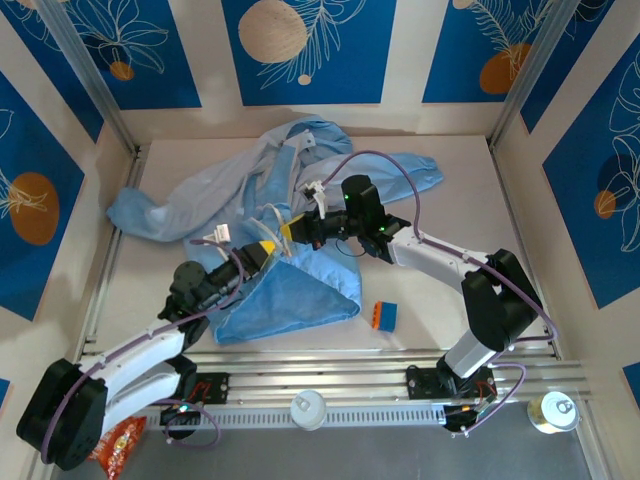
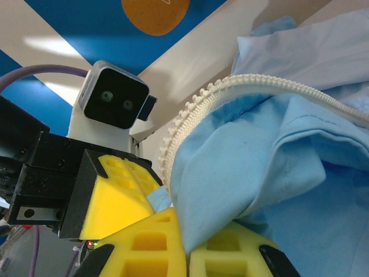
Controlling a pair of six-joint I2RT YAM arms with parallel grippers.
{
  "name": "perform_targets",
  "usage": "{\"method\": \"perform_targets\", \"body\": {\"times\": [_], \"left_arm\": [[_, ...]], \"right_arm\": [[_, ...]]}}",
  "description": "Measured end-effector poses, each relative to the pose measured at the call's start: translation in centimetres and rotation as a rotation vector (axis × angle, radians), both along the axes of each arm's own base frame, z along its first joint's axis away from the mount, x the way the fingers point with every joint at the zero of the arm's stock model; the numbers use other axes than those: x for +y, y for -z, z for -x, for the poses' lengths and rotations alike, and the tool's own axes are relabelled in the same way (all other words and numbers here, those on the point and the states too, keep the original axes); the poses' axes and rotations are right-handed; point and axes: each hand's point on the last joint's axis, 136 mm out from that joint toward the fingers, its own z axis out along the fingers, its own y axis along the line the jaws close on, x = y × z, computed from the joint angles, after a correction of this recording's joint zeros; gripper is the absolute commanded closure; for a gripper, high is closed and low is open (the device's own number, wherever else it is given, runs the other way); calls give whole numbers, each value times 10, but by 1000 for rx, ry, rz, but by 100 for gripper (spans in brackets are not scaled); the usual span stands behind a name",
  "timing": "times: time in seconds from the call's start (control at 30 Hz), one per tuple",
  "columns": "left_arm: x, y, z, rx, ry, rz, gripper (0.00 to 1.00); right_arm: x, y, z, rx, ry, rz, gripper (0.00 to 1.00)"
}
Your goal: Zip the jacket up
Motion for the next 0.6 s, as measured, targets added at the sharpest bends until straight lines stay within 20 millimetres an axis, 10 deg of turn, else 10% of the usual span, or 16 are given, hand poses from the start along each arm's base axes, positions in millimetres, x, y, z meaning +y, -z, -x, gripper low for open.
{"method": "perform_targets", "body": {"times": [0.6], "left_arm": [[0, -2, 0, 9, 2, 18, 100]], "right_arm": [[3, -2, -4, 0, 4, -5, 100]]}}
